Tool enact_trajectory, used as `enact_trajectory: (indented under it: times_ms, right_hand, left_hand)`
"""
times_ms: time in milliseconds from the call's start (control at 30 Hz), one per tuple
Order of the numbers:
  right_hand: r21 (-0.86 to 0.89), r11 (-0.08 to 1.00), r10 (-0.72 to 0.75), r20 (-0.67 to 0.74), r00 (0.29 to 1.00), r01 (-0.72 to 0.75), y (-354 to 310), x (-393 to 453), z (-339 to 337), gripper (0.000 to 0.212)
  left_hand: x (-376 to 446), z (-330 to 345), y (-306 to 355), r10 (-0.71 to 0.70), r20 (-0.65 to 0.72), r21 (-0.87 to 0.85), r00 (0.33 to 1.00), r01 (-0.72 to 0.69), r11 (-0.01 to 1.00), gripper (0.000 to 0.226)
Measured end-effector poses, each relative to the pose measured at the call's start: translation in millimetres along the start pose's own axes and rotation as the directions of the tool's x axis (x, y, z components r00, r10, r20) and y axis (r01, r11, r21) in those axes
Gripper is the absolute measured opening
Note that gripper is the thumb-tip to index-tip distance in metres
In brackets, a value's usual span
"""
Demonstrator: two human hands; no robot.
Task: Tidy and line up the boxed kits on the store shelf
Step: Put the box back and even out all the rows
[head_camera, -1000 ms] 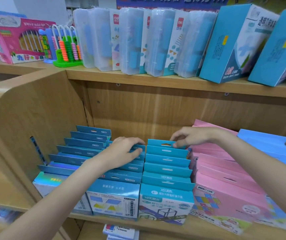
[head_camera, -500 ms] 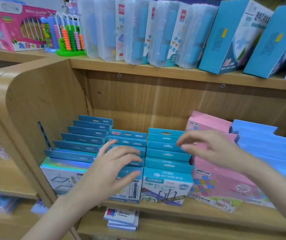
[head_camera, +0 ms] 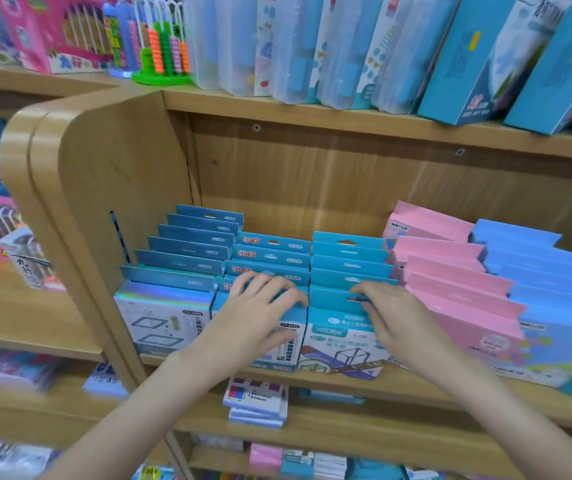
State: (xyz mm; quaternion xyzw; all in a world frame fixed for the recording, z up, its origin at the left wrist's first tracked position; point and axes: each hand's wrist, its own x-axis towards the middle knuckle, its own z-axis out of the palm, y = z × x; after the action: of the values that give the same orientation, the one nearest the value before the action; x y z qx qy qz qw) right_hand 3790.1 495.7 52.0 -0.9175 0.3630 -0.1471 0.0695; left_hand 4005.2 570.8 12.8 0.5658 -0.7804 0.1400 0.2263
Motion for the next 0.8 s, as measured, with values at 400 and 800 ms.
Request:
enact_trajectory:
  times_ms: [400, 800]
  right_hand:
    - [0.003, 1.0, 0.028, 0.012, 1.0, -0.028, -3.6, -3.2, -0.7, 0.024]
    - [0.054, 0.998, 0.02, 0.02, 1.0, -0.021, -2.1, -6.4, -8.7, 0.023]
  left_hand:
    - [1.1, 0.1, -5.4, 0.026, -0.006, -0.086, 1.0, -0.027, 0.996, 0.04]
    - [-1.4, -0.2, -1.8, -0.003, -0.023, -0.124, 1.0, 0.0, 0.992, 0.034]
